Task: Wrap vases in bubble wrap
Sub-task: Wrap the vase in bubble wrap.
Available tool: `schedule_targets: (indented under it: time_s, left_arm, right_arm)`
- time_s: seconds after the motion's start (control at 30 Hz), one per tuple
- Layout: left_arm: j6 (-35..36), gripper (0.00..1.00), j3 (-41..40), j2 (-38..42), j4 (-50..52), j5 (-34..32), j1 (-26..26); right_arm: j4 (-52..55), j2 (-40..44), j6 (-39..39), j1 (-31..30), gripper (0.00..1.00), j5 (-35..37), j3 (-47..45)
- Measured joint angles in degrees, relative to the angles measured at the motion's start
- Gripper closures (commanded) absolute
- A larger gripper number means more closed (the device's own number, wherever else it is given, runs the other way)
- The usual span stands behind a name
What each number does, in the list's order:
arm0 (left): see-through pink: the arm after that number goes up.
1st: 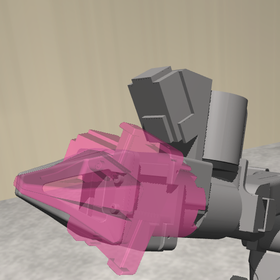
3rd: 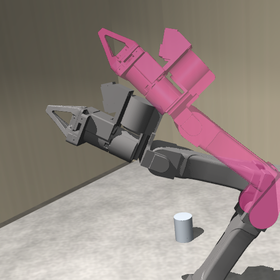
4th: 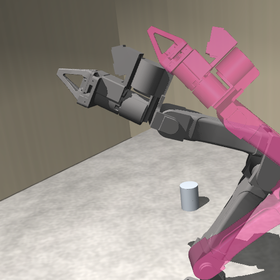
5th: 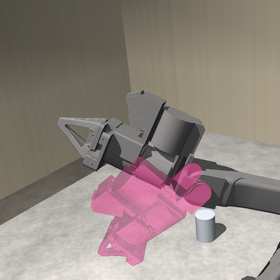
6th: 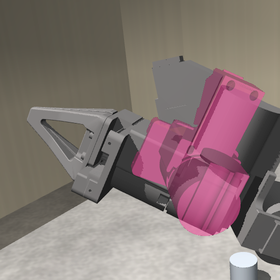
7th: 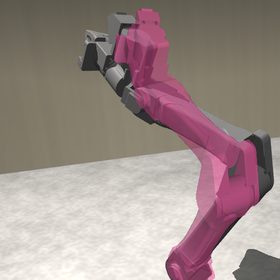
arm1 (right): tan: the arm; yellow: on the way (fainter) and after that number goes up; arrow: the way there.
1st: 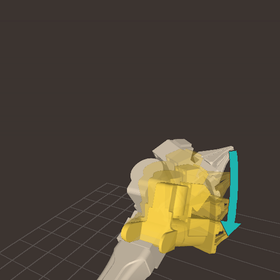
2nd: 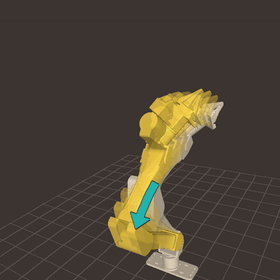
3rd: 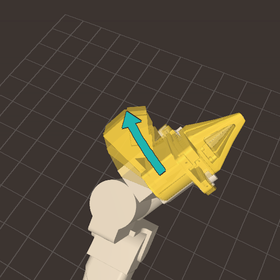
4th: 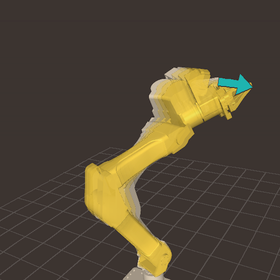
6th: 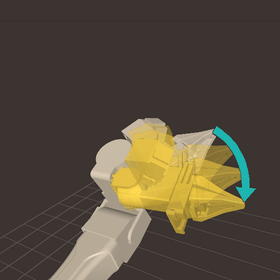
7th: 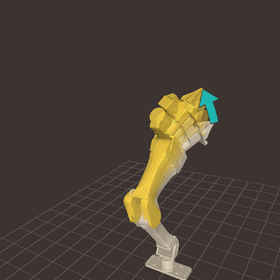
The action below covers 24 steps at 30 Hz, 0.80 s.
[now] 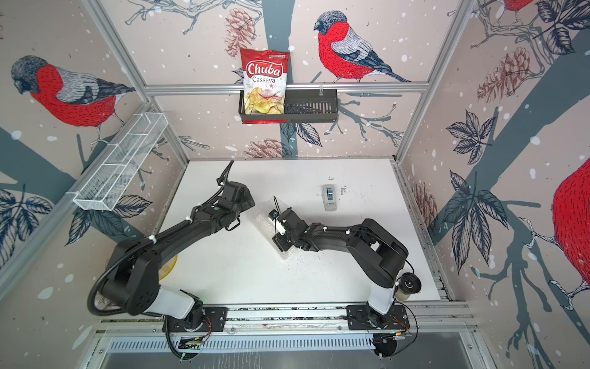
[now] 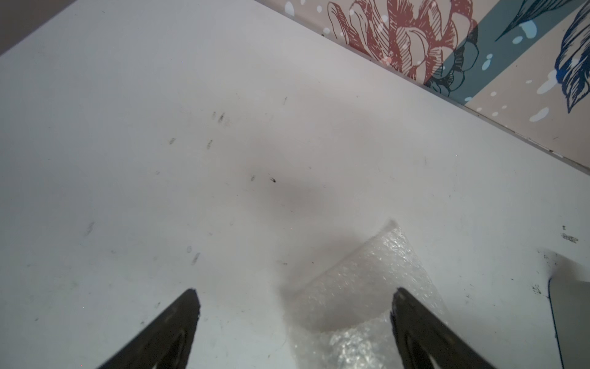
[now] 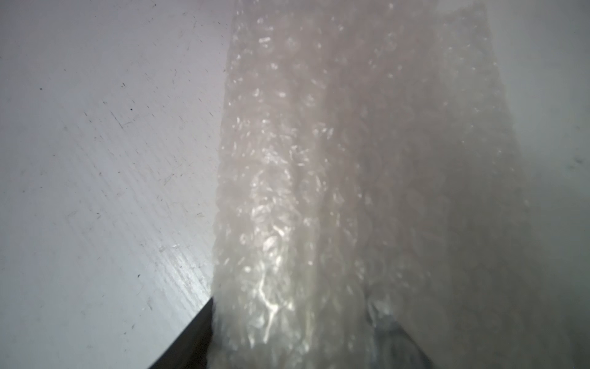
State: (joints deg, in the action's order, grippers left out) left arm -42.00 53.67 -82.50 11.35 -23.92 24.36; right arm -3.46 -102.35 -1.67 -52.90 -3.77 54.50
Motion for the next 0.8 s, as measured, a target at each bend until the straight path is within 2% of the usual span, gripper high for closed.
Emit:
schedule_targets:
  time_s: [0.1,0.23,0.33,0.47,0.6,0.8]
  left_arm:
    - [0.0,0.07,-5.0,5.6,-0.3,2.2,-1.4]
    - [1.8,0.06,-13.5,11.6,-4.3,8.3,-1.7]
    - [2.1,0.06,-17.2,12.7,-6.8,11.4,-1.7]
    - [3.0,0.06,-16.5,10.2,-9.4,13.5,-1.7]
    - [4.0,0.06,-12.9,4.4,-10.4,14.9,-0.6]
    - [4.8,0.06,-4.1,-5.6,-7.6,14.4,0.1]
  right_arm:
    - [0.2,0.0,-1.4,0.7,0.17,-1.7,0.5]
    - [1.0,0.9,-1.5,0.3,0.12,-1.1,1.5]
    - [1.7,1.9,-1.4,0.0,0.11,0.5,1.8]
    - [2.9,2.8,-1.4,-0.7,0.04,3.6,1.9]
    - [4.4,4.9,-1.2,-1.5,0.0,8.3,1.9]
    - [5.1,8.7,0.3,-6.2,0.01,16.9,2.1]
